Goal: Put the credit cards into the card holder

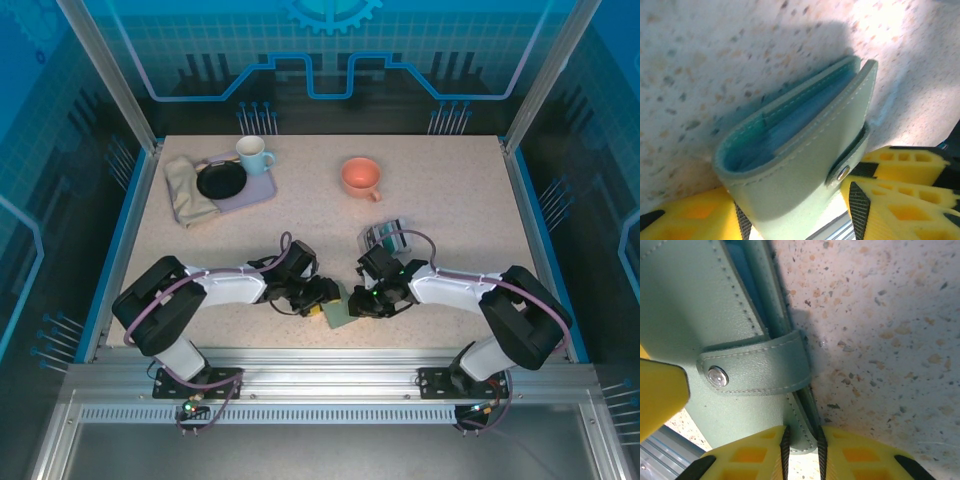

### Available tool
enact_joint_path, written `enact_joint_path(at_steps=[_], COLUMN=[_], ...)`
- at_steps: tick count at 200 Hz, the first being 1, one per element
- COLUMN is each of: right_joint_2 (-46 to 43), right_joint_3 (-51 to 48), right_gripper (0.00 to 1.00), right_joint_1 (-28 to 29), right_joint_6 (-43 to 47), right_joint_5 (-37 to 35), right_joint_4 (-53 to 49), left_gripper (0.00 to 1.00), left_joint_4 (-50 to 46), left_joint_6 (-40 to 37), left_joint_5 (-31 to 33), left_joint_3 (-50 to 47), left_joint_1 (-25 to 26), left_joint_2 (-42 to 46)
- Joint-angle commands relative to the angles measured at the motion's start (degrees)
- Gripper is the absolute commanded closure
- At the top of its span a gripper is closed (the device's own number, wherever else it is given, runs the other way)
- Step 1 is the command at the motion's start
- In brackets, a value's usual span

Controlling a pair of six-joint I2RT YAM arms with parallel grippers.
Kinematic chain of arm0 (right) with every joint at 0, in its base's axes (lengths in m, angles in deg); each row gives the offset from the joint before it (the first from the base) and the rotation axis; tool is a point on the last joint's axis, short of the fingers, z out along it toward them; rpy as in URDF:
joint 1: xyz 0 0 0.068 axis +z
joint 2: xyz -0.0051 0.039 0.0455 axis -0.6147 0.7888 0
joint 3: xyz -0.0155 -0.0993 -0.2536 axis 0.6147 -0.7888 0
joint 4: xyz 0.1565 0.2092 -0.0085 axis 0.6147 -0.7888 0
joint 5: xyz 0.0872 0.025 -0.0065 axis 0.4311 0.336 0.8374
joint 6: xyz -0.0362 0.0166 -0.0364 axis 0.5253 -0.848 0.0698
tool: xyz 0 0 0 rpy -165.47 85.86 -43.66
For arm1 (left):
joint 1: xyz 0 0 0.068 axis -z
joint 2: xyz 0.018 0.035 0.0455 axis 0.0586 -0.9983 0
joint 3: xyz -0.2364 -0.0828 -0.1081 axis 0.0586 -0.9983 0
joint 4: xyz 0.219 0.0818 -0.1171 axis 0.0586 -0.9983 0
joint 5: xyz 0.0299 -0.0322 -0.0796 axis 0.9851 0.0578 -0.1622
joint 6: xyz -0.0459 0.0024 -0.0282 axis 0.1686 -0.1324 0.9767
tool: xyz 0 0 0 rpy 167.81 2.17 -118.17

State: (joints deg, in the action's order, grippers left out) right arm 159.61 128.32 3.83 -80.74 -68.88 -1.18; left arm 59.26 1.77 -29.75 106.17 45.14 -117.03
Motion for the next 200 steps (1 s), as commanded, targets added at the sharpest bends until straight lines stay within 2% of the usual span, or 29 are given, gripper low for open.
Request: enact_joint_path(at_steps=[1, 33, 85, 99, 126, 143, 160, 175, 200], right_joint_2=[0.6, 1.0, 0.8, 0.1, -3.7, -7.3, -9.3, -8.6, -5.3], right_joint_3=[-1.7, -1.6, -1.3, -1.0, 0.4, 0.9, 1.7, 3.1, 6.1], right_gripper=[0.76, 0.76, 0.76, 0.75, 0.73, 0.69, 0.65, 0.60, 0.58], right_joint_1=[1.1, 1.0, 1.0, 0.9, 1.0, 1.0, 1.3, 2.2, 3.1], right_joint_6=[-2.2, -2.9, -4.0, -3.8, -2.8, -1.3, 1.0, 2.6, 4.1], right_joint_5=[-1.0, -1.4, -2.7, -3.3, -7.5, -10.9, -10.8, -10.7, -9.8], right_joint_4=[-0.2, -0.1, -0.3, -0.6, -3.5, -4.6, -3.3, -2.6, -2.4], left_gripper=[0.43, 0.46, 0.64, 0.72, 0.84, 0.87, 0.88, 0.89, 0.90], left_joint_4=[6.0, 6.5, 5.6, 5.0, 3.8, 3.1, 2.8, 2.9, 3.2], left_joint_6=[-0.6, -1.4, -1.5, -1.9, -3.1, -3.5, -3.7, -3.9, -4.1], left_joint_5=[0.6, 0.8, 2.0, 2.3, 3.4, 4.1, 4.4, 4.3, 3.7], left_joint_3=[-0.4, -0.8, -1.6, -1.6, -1.5, -1.4, -1.2, -1.1, -0.9], left_joint_1=[0.2, 0.2, 0.2, 0.2, 0.2, 0.2, 0.2, 0.2, 0.2], left_joint_2=[1.7, 3.8, 4.9, 5.4, 6.5, 7.3, 7.7, 7.8, 7.4])
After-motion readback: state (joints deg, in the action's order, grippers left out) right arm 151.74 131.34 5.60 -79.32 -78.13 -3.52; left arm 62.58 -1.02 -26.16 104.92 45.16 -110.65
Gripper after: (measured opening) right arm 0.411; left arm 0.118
